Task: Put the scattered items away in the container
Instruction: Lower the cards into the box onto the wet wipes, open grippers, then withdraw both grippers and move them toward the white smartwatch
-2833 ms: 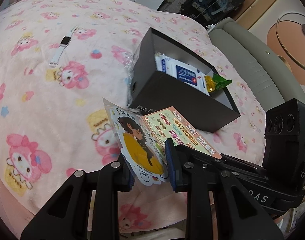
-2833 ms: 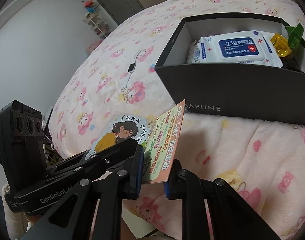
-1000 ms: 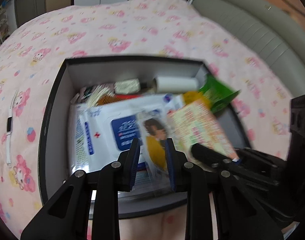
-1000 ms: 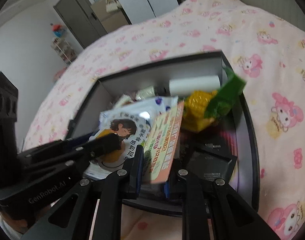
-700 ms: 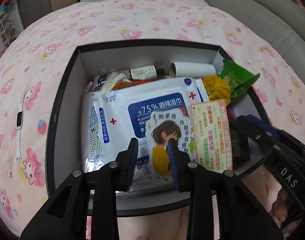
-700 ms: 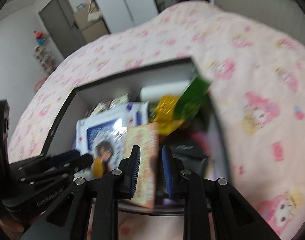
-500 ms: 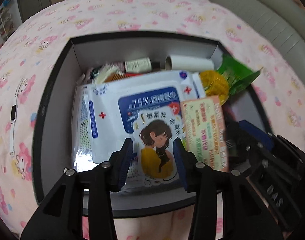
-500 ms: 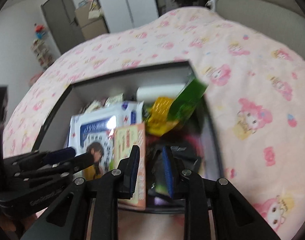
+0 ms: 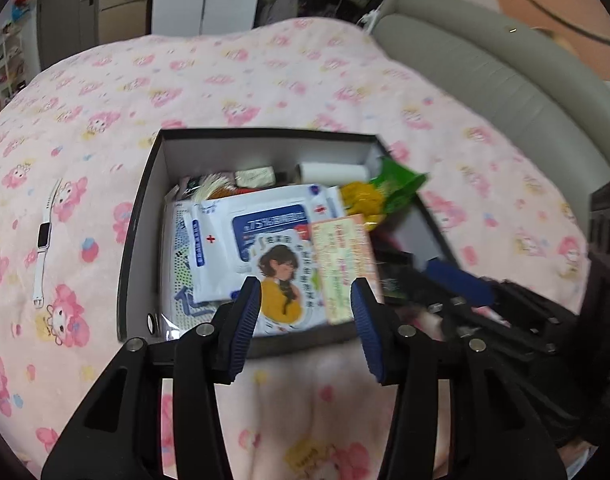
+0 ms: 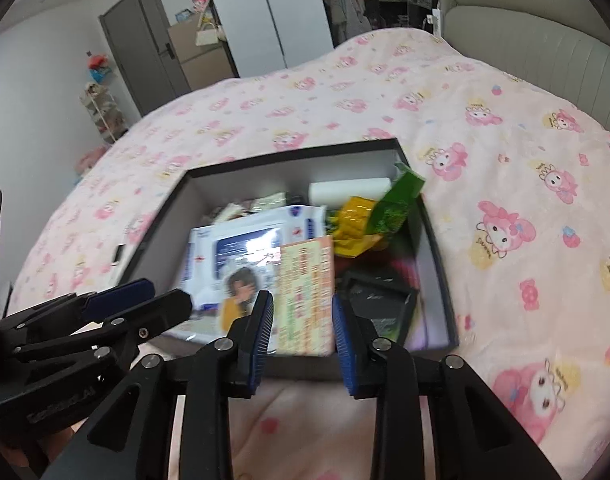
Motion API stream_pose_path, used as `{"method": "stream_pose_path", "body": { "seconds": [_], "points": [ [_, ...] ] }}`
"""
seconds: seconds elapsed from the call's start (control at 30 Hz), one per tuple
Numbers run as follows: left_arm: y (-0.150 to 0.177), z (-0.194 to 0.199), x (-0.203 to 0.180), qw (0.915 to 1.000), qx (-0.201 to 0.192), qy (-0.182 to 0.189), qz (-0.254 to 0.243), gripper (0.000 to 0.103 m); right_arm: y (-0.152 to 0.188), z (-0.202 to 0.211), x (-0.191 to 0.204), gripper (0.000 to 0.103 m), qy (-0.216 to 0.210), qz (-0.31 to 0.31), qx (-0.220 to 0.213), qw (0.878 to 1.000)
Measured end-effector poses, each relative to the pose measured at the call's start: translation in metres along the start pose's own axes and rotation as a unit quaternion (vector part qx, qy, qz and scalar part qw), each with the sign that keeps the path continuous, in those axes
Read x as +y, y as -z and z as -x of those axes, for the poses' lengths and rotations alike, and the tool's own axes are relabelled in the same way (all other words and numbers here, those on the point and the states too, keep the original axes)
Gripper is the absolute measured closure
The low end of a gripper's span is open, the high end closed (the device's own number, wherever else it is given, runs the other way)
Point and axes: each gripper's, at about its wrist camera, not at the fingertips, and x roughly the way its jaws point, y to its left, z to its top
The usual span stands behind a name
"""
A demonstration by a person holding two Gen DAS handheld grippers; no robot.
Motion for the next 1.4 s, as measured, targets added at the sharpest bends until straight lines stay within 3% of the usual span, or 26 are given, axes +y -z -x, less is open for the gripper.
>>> {"method": "stream_pose_path", "body": {
  "seconds": [0.53, 0.93, 1.23, 1.4],
  "points": [
    [0.03, 0.101, 0.011, 0.9981, -0.044, 0.017, -0.039, 0.056, 0.025, 0.073, 0.06, 0.073, -0.049, 0.021, -0.034, 0.998],
    [0.063, 0.133, 0.062, 0.9985, -0.054, 0.005, 0.001, 0.056, 0.044, 0.075, 0.121, 0.074, -0.08, 0.065, -0.015, 0.995],
    [0.054, 0.17, 0.108, 0.9947, -0.096, -0.016, 0.034, 0.056, 0.022, 0.073, 0.18, 0.074, -0.112, 0.124, -0.024, 0.986],
    [0.065, 0.167, 0.137, 0.9931, -0.095, -0.033, 0.06, 0.055, 0.021, 0.063, 0.208, 0.074, -0.117, 0.14, -0.025, 0.983]
  ]
}}
